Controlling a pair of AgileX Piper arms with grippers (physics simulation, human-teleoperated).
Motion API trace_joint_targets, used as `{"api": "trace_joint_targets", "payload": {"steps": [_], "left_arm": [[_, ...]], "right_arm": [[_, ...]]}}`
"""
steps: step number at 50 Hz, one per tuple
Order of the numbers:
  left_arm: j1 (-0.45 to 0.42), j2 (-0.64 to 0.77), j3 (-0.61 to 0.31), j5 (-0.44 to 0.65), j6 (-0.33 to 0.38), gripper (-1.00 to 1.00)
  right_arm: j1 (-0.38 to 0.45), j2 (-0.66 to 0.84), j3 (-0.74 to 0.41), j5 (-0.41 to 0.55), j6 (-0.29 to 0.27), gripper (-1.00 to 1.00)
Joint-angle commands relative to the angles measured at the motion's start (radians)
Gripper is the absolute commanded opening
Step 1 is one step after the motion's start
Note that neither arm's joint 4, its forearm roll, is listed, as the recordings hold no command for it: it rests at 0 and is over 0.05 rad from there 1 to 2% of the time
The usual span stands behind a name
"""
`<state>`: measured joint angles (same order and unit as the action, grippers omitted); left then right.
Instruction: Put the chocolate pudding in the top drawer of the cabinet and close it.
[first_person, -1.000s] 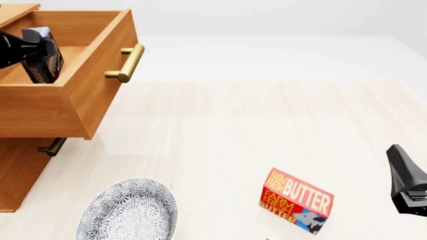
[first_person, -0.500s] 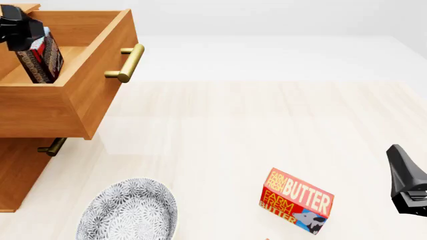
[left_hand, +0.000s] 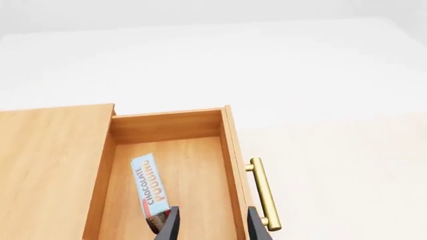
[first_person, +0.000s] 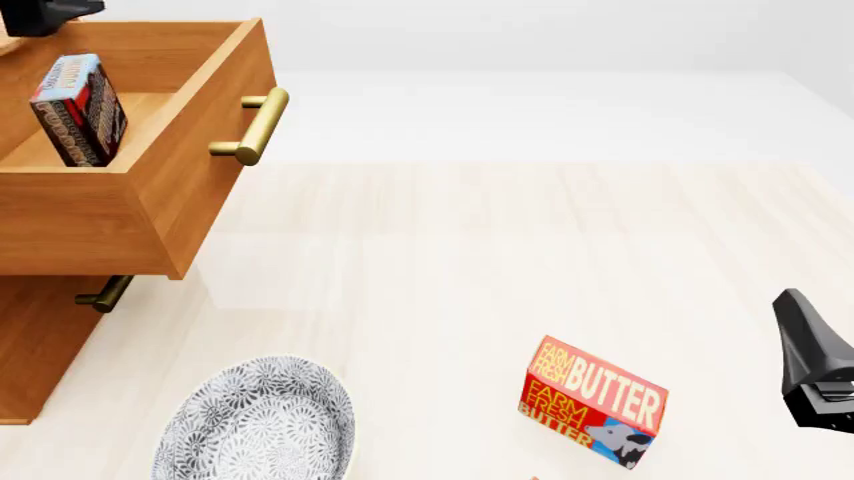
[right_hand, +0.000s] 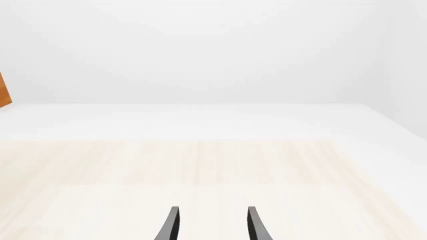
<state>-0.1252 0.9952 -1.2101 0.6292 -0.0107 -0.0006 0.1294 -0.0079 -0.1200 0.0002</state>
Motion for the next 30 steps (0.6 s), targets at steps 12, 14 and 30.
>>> {"api": "trace_joint_targets", "payload": {"steps": [12,14,30], "left_arm": [[-0.14,0.041,-0.106,0.071,-0.051,1.0],[-0.149,0.047,-0.113,0.072,-0.053,1.0],[-0.244,0.114,-0.189,0.08,-0.112,1.0]], "right_arm": [[0.0,0.0,0.0,0.0,0.0,1.0],[0.0,0.0,0.0,0.0,0.0,1.0],[0.0,0.0,0.0,0.0,0.0,1.0]]}}
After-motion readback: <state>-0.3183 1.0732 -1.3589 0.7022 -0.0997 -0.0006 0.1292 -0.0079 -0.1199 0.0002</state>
